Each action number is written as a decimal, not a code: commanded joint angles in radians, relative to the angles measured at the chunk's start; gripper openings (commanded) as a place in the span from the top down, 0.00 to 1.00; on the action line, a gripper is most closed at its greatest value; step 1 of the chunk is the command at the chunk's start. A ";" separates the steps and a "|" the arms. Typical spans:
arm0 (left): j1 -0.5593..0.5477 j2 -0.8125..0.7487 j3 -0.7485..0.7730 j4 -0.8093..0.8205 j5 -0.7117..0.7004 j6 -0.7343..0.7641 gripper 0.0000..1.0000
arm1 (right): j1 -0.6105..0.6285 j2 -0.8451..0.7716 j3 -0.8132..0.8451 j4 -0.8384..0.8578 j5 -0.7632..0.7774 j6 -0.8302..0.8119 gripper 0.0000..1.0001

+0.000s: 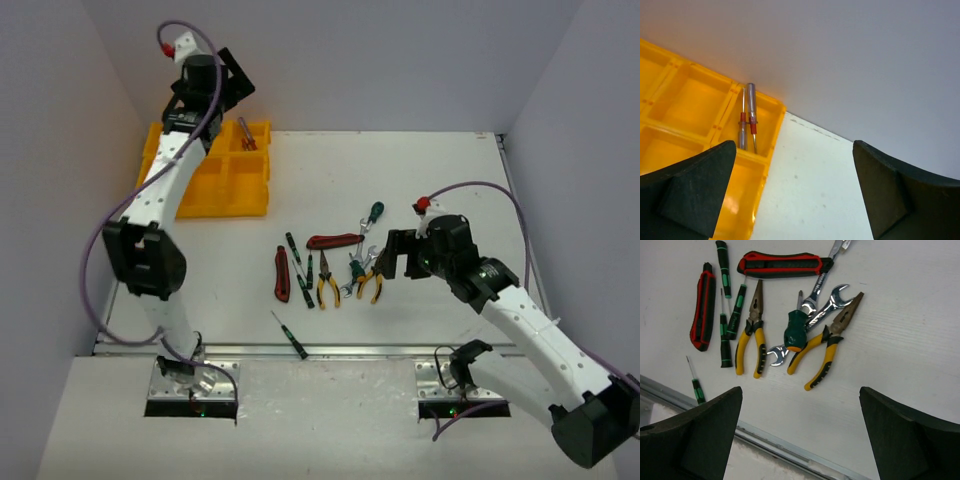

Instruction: Sort the tools into containers

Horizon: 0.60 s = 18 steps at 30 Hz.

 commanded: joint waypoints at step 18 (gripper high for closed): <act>-0.030 -1.585 -1.112 -0.281 0.040 0.134 0.00 | 0.679 0.770 0.366 0.119 0.209 0.135 0.49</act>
